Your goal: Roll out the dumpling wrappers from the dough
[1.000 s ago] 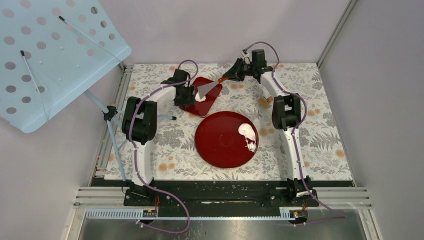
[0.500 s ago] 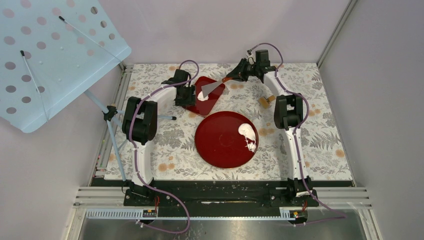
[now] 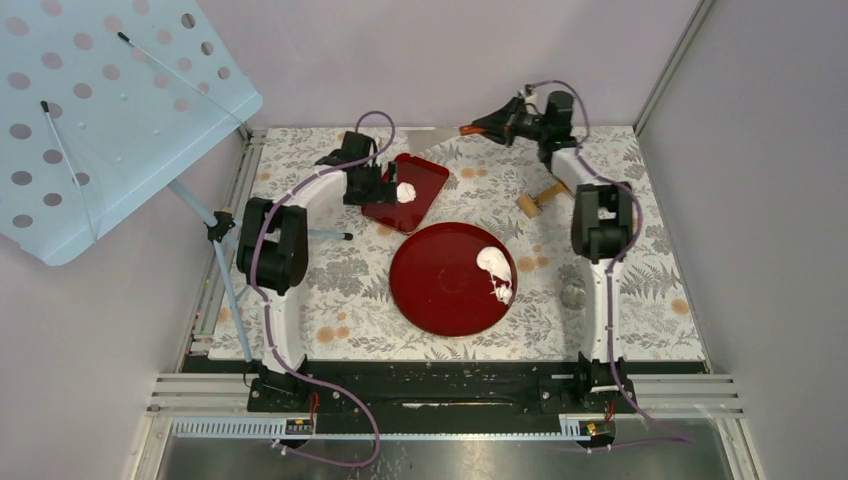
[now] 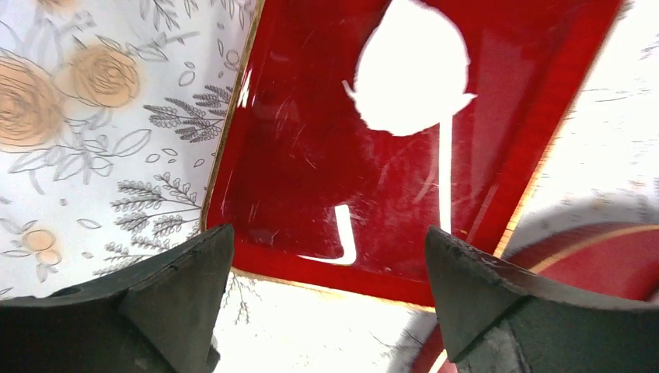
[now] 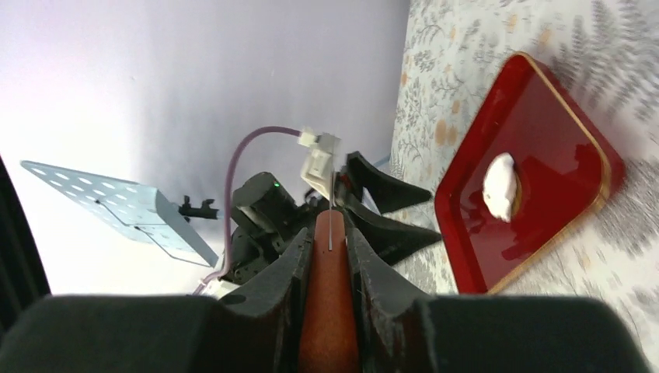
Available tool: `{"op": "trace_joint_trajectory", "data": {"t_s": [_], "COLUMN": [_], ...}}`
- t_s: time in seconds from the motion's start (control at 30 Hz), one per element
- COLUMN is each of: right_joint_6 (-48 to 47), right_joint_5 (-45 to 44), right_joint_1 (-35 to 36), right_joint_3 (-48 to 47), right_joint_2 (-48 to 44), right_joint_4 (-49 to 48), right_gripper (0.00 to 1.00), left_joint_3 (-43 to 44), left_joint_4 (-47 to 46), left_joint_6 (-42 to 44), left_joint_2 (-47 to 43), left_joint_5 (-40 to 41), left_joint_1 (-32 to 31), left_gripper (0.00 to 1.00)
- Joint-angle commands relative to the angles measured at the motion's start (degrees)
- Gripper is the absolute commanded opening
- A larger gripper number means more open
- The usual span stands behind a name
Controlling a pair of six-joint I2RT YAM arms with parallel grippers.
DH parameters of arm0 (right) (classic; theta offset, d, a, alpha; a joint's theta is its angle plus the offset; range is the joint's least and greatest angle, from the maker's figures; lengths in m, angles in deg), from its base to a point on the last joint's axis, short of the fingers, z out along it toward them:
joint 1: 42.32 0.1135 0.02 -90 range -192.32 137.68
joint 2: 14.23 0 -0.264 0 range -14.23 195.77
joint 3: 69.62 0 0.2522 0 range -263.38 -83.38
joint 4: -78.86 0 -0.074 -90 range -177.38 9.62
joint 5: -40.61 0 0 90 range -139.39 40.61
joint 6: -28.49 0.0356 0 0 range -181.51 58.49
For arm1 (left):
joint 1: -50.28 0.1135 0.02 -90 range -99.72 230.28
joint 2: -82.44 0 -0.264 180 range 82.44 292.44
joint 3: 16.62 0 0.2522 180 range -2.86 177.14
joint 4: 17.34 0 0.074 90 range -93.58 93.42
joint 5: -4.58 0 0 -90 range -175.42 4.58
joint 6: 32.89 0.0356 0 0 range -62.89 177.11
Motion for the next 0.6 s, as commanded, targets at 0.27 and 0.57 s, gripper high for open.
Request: {"op": "trace_joint_trajectory", "data": {"t_s": [0.27,0.57], "right_joint_6": [-39.4,-53.0], "right_joint_5": [-12.2,-27.5], "right_joint_1": [-15.5,-15.4], "right_joint_3": [39.8,49.5], "right_joint_2": [-30.4,-38.3], "right_joint_4": [22.4,36.5], "right_gripper": [0.11,0.66], "left_joint_3": [-5.3,-22.7], "left_joint_4": [-1.6,5.1], "left_joint_6": [9.5,19.0], "left_joint_2": [-26.6,-42.5], "left_joint_5": [-12.0,-8.6], "left_joint_1": [3.2,5.2], "left_gripper": [0.99,0.99]}}
